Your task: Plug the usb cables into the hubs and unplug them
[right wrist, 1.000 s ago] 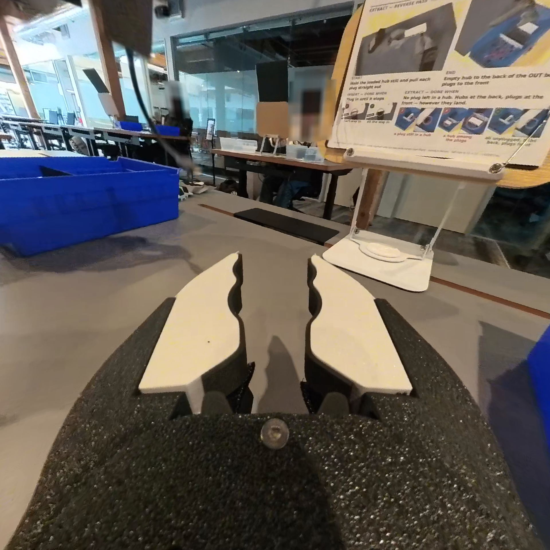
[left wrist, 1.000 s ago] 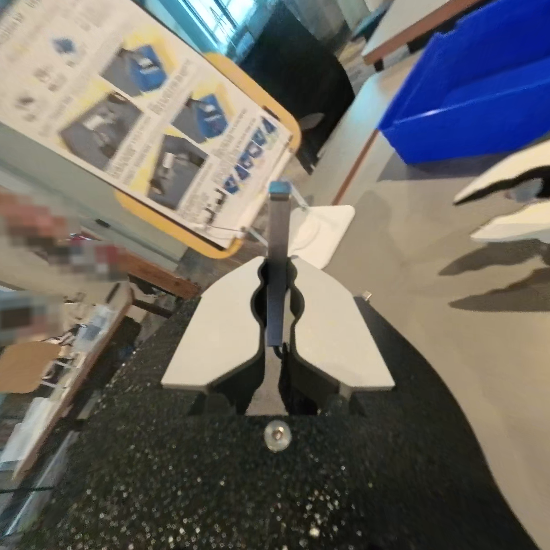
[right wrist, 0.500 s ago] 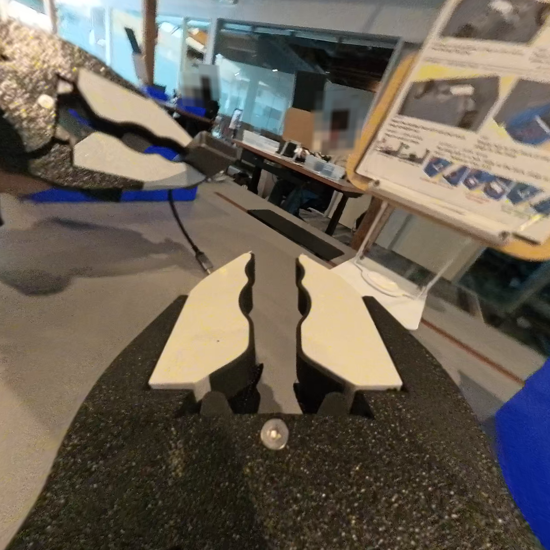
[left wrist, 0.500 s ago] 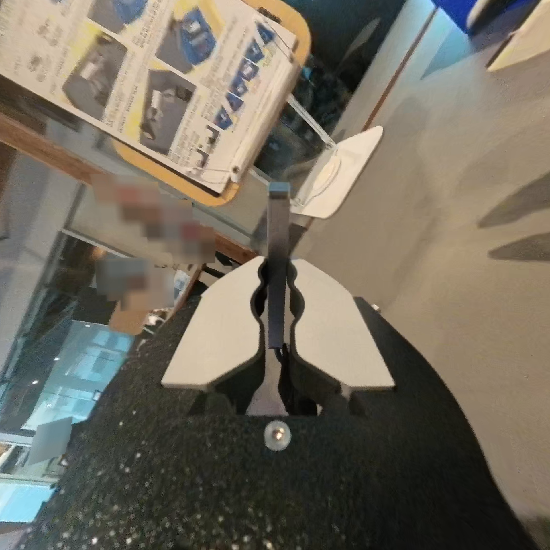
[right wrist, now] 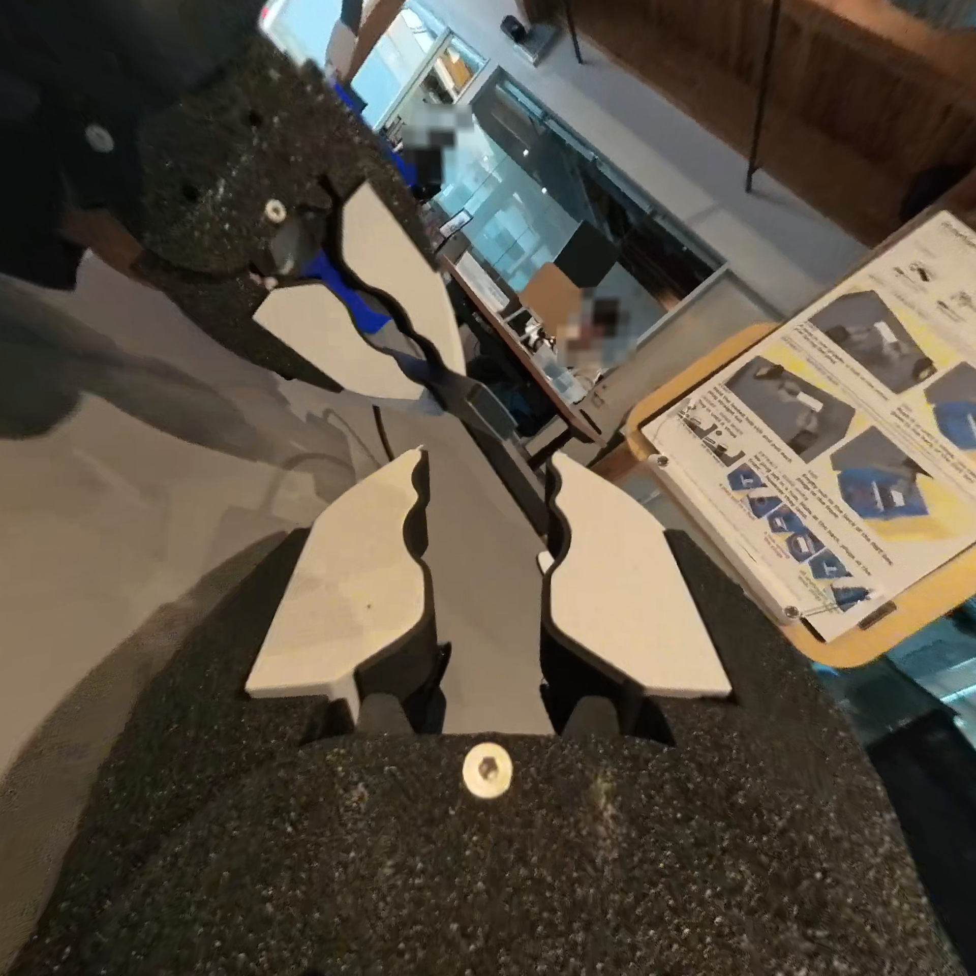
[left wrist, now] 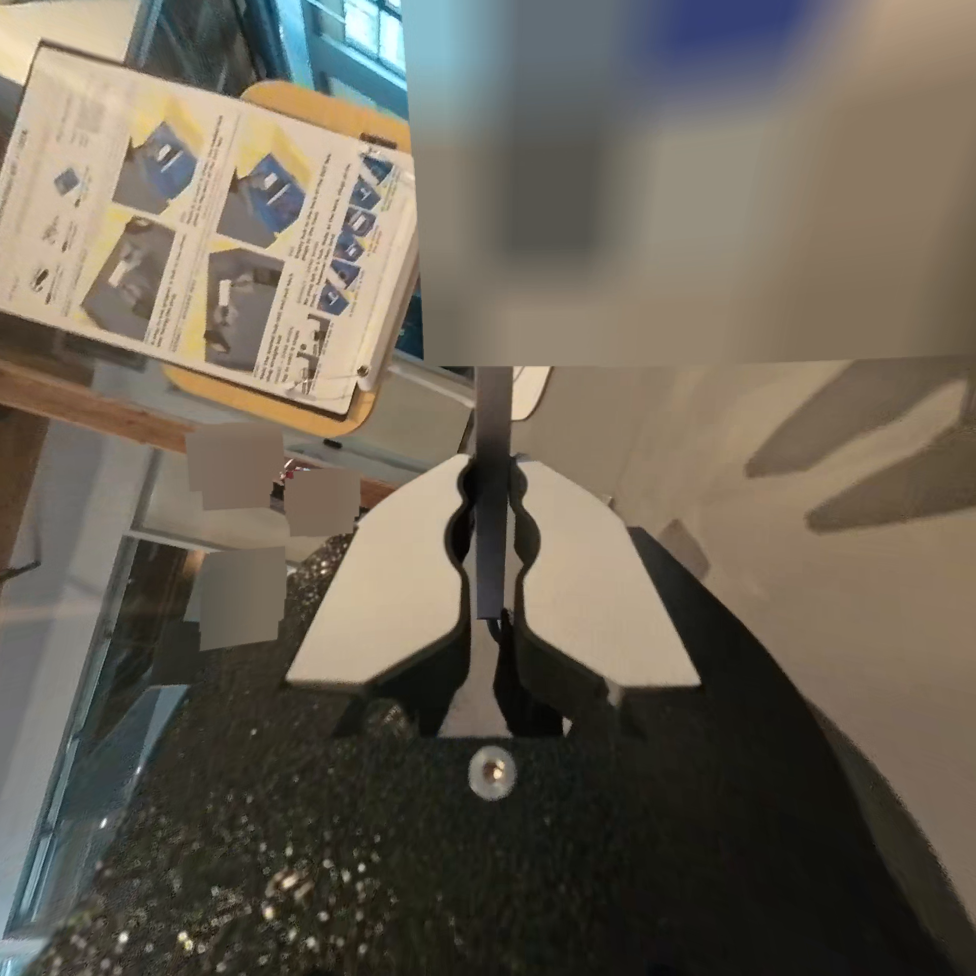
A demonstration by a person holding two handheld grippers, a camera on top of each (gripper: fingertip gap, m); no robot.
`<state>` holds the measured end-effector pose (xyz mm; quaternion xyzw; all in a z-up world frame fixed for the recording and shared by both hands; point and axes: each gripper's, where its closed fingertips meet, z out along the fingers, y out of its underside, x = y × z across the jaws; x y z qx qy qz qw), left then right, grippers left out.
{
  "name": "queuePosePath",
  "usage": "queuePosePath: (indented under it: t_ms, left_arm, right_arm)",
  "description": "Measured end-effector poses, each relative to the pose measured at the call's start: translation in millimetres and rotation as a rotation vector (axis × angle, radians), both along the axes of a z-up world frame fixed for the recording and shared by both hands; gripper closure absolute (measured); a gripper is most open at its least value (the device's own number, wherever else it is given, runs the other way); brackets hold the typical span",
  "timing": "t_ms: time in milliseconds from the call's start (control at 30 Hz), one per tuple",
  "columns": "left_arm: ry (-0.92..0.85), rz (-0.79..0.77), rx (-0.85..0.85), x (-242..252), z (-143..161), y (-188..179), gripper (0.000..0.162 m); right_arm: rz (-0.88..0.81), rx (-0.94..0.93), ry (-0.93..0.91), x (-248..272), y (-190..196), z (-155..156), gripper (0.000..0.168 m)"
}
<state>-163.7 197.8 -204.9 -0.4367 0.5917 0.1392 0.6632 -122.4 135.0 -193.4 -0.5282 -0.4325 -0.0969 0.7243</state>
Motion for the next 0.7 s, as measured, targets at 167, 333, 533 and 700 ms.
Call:
queuePosePath:
  t_ms: [167, 333, 533, 700]
  left_arm:
    - [0.107, -0.075, -0.006, 12, -14, -14, 0.151]
    - [0.161, -0.138, 0.016, 20, -21, -25, 0.151]
    - [0.117, -0.13, 0.086, 22, -17, -23, 0.149]
    - [-0.076, -0.124, -0.025, 18, 0, -18, 0.144]
  right_arm:
    - [-0.031, 0.045, -0.122, -8, 4, -10, 0.128]
    - [-0.109, 0.126, -0.291, -10, 10, -20, 0.147]
    - [-0.148, 0.148, -0.352, -8, 12, -22, 0.153]
    - [-0.23, 0.084, -0.25, 11, 18, -15, 0.155]
